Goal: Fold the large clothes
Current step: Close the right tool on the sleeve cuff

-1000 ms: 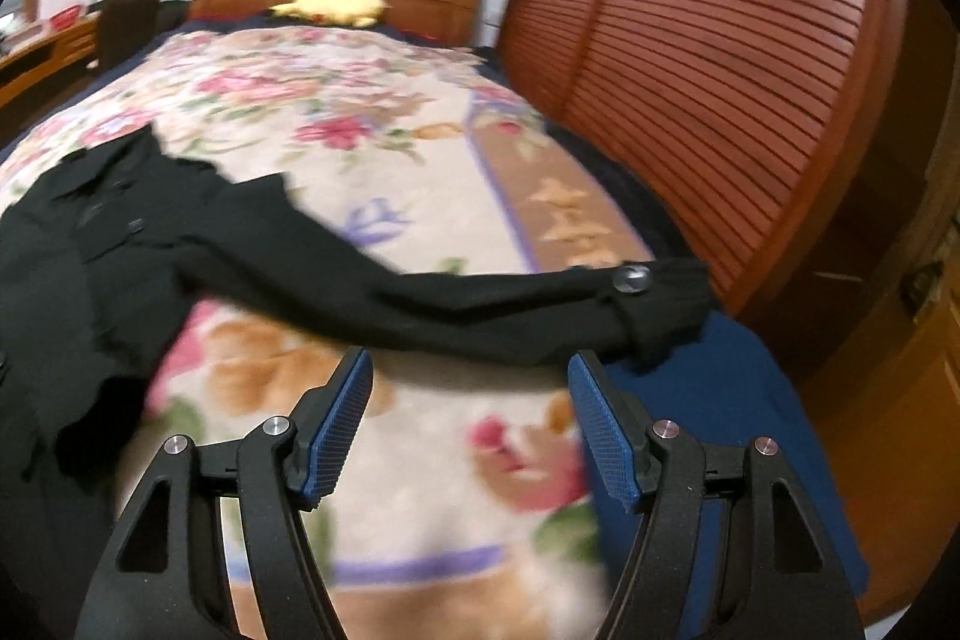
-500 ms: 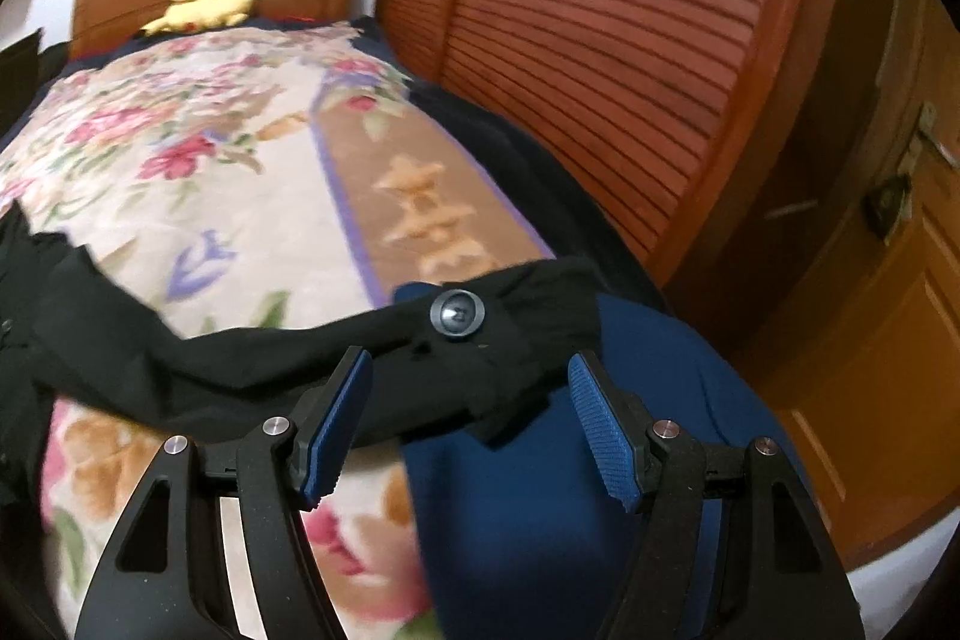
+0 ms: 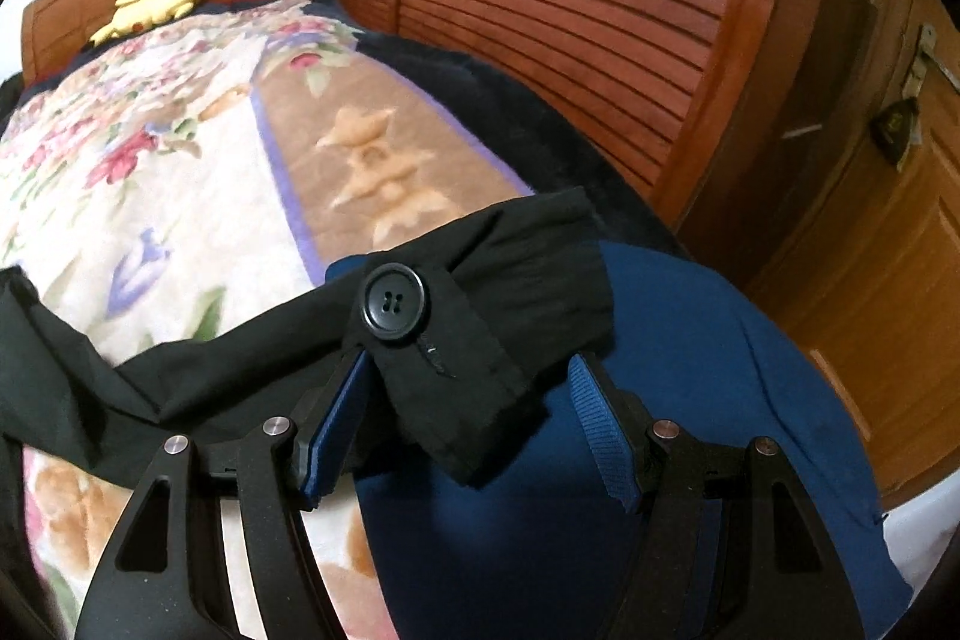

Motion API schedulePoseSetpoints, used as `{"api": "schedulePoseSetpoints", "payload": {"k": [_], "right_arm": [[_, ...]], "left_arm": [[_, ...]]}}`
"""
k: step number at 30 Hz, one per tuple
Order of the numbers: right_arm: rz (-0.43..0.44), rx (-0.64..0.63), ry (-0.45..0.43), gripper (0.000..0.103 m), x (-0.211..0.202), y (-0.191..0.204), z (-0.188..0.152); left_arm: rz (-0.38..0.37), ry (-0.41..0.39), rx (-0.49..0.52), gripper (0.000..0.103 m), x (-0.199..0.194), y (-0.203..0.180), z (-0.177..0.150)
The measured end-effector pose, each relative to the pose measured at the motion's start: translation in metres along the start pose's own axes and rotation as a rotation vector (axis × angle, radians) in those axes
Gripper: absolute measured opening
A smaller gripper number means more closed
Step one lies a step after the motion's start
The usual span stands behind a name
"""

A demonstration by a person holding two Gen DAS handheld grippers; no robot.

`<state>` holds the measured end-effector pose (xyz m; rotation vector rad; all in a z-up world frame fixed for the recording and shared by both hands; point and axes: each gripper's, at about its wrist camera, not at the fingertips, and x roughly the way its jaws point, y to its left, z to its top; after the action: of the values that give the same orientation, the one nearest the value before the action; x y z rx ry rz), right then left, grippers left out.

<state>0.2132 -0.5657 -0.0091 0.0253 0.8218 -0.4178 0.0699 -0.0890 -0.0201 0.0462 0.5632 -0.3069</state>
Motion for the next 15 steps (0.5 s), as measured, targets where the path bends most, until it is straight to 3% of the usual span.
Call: {"api": "schedulePoseSetpoints", "payload": {"k": [2,4,6,15], "right_arm": [[0.004,-0.022,-0.003,0.046,0.000,0.005,-0.001],[0.001,-0.064,-0.008,0.019,-0.003,0.013,-0.002],[-0.005,-0.098,-0.041,0.011,-0.013,0.020,-0.002],[0.017,-0.167,-0.257,0.007,-0.109,0.048,0.017]], "left_arm": [[-0.002,0.002,-0.002,0.051,0.001,0.001,0.000],[-0.001,0.001,-0.004,0.051,0.001,0.001,0.000],[-0.002,-0.003,-0.008,0.051,-0.001,0.001,0.000],[0.013,-0.029,-0.002,0.051,-0.014,0.006,-0.001]]}}
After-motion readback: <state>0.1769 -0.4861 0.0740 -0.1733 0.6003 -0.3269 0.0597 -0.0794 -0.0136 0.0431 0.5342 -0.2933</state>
